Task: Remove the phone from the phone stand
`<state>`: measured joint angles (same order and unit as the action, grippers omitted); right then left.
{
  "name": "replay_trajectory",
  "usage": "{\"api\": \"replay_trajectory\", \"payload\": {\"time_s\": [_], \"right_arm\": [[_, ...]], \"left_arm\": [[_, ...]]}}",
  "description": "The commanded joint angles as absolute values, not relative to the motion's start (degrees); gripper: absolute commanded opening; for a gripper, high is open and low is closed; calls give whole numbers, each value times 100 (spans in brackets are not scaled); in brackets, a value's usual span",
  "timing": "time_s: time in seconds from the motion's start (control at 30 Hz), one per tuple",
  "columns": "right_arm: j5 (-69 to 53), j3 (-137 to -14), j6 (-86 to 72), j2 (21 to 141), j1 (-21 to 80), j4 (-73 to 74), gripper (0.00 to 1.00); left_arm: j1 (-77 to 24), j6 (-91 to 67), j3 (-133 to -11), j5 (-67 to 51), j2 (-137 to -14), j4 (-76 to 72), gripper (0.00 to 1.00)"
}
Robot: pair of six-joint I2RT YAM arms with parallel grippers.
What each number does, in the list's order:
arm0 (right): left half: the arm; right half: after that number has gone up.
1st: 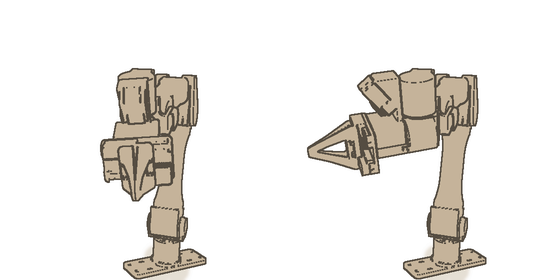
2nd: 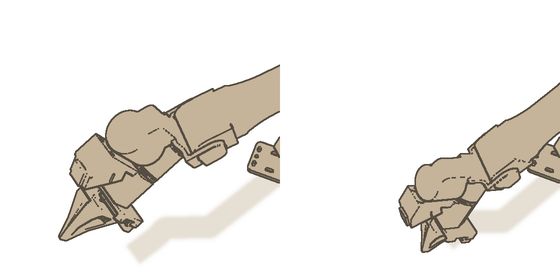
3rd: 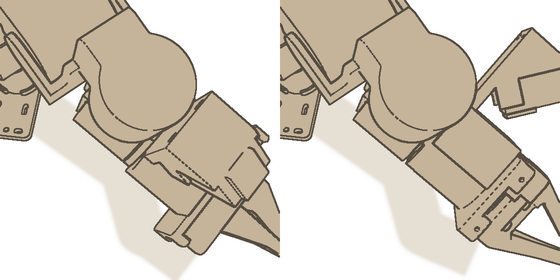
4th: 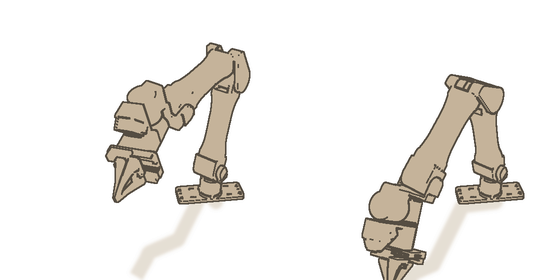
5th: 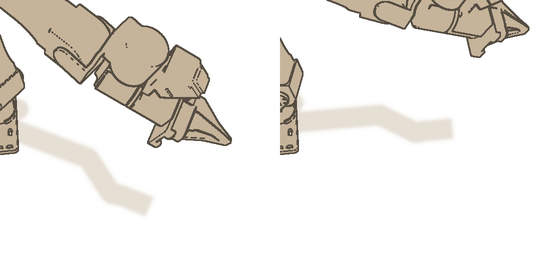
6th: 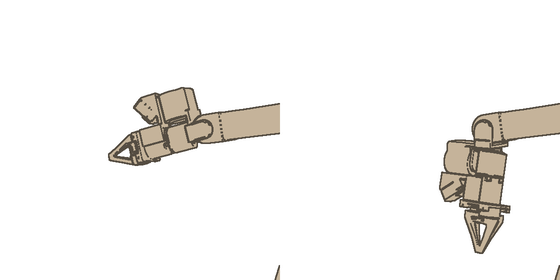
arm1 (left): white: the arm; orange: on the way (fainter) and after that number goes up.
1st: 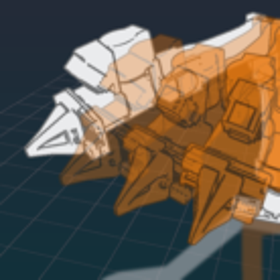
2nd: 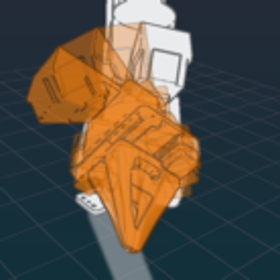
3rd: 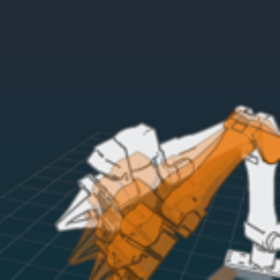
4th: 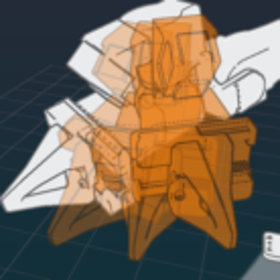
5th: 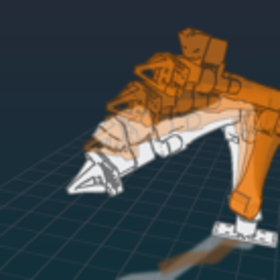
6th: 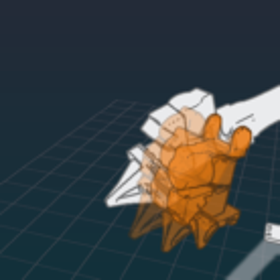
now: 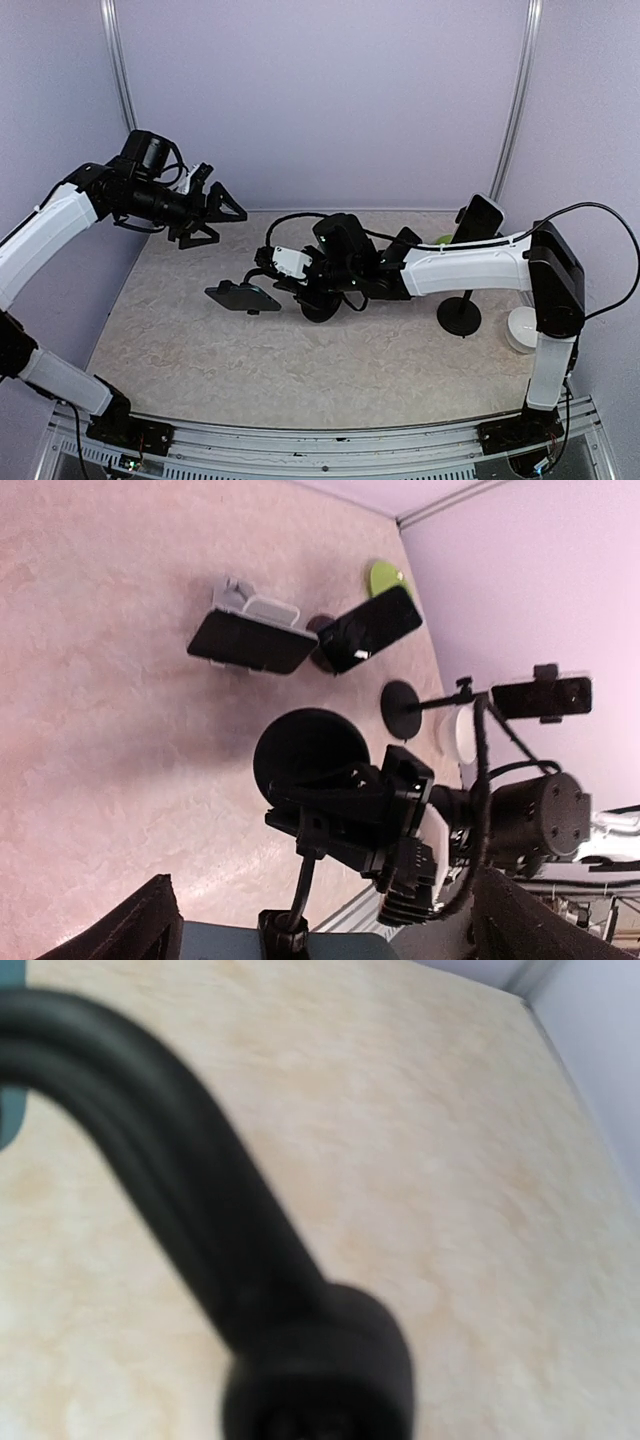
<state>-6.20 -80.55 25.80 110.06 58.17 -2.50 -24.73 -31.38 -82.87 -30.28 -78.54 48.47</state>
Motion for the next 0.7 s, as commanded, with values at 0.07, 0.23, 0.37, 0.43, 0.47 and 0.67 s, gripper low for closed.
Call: {"api": "replay_trajectory", "payload": {"time_s": [0.07,0.23,0.37,0.43,0.47,0.67], "right_arm": [[1019,-8046,1851,10916,5779,-2364,0],[1883,-8135,1505,10955,5763,-3271,0],[2233,-8367,1289,11054,5768,-3555,0],[2555,-8255,1094,11041,5767,-3993,0],[2584,-8142,1055,11009,5772,-4271,0],[1918,-7681,933,10833,5775,-5093,0]], "left_arm": [[-1902,-4314,-7891,-2820,-6862,3417,99],[-1826,-5572,-6844,-2496,-6025,2280,99],[-1897,-6339,-6297,-2146,-5478,1580,99],[-2005,-6670,-5990,-2050,-5259,1213,99],[-2095,-6827,-5822,-2000,-5170,987,99],[-2911,-7453,-5004,-1363,-4944,-97,99]]}}
